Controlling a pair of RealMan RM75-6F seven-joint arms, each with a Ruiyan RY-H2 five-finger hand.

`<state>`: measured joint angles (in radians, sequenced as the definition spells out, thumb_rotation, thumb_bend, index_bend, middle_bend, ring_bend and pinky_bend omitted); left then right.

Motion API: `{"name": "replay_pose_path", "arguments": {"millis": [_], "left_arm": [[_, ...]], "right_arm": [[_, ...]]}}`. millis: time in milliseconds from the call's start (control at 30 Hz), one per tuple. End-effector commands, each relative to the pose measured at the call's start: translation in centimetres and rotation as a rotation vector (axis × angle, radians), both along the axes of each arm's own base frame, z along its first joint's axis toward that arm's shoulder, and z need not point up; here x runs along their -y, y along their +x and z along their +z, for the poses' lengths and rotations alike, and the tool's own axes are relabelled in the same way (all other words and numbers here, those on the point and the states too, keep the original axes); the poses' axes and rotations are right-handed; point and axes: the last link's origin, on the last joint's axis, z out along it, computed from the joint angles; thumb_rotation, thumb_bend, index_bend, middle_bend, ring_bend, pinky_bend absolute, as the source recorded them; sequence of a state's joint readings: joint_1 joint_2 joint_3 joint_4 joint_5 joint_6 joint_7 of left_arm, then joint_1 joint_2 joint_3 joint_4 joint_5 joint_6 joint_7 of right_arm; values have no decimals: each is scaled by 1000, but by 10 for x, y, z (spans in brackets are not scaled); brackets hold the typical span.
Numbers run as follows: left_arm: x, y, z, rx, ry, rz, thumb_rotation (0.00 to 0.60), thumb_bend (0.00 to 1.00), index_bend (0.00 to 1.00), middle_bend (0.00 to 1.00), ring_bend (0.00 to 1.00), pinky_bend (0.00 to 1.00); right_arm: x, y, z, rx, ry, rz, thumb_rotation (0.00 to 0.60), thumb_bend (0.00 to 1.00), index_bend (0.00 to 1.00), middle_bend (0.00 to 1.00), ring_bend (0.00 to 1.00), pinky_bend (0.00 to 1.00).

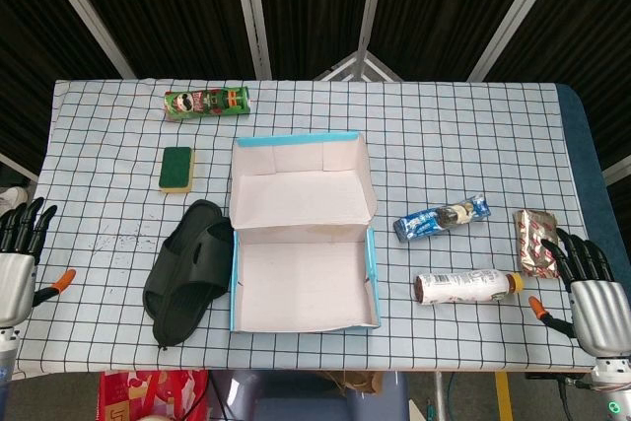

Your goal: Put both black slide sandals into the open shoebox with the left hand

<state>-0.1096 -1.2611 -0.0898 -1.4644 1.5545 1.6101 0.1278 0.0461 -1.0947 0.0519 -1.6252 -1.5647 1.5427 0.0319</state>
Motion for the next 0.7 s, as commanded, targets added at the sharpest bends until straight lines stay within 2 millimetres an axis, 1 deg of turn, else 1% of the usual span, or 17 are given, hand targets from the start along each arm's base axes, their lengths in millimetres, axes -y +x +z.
{"name": "replay_pose_path", "arguments": {"millis": [33,167,300,400,567,700], "left_arm": [[-2,-1,0,-10,1,5,600,167,24,0,0,83],[-1,2,0,-6,-4,0,600,166,24,8,0,83],[0,5,-3,-10,-20,-6,600,166,25,37,0,83],[0,5,-5,-17,-50,6,600,166,25,26,0,71],[1,2,-14,-56,-162,39,600,149,23,17,0,45],[3,6,-20,-92,-248,30,600,132,23,45,0,44]], "right_arm": [[1,0,-1,-8,4,-1,600,272,142,45,46,69],[-2,-2,-3,-18,21,-16,600,272,142,45,47,69],[-4,-2,0,-12,12,-25,600,272,142,45,47,68],[-4,-2,1,-9,4,-24,600,272,142,45,47,69],[-4,-5,0,-11,12,-52,600,272,142,45,47,68],[-5,-5,0,-11,17,-56,600,272,142,45,47,69]]}}
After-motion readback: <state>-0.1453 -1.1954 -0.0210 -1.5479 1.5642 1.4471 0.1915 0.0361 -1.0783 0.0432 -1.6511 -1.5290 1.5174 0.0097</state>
